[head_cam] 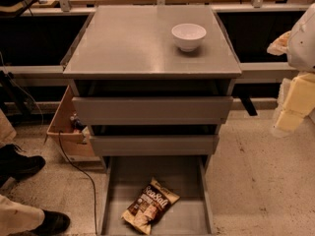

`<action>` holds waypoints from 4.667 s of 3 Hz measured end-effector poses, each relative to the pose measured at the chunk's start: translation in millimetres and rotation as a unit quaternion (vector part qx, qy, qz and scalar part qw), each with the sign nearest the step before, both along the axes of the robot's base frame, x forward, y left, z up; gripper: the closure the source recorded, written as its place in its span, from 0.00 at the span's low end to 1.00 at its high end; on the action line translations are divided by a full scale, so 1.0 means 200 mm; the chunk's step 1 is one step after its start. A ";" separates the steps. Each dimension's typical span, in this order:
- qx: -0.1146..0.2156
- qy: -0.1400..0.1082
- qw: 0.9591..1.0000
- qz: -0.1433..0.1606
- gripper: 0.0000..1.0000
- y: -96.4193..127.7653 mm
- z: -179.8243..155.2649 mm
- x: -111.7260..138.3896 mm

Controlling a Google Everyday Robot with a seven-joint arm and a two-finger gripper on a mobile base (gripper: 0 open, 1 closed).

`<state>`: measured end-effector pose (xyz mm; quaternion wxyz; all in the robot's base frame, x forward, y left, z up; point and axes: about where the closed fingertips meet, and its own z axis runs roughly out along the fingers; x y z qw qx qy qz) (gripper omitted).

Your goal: Pick brown chip bag from bottom drawer and place on counter

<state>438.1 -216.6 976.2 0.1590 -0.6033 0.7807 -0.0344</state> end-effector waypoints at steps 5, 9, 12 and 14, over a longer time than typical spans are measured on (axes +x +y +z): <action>0.100 0.144 0.984 0.026 0.00 0.32 -1.48 0.11; 0.218 0.133 0.964 -0.070 0.00 0.23 -2.42 0.38; 0.302 0.170 0.932 -0.105 0.00 0.44 -3.50 0.56; 0.349 0.177 0.915 -0.098 0.00 0.66 -3.88 0.67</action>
Offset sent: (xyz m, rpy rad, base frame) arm 0.0407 0.0056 -0.0971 0.1290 0.0900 -0.0048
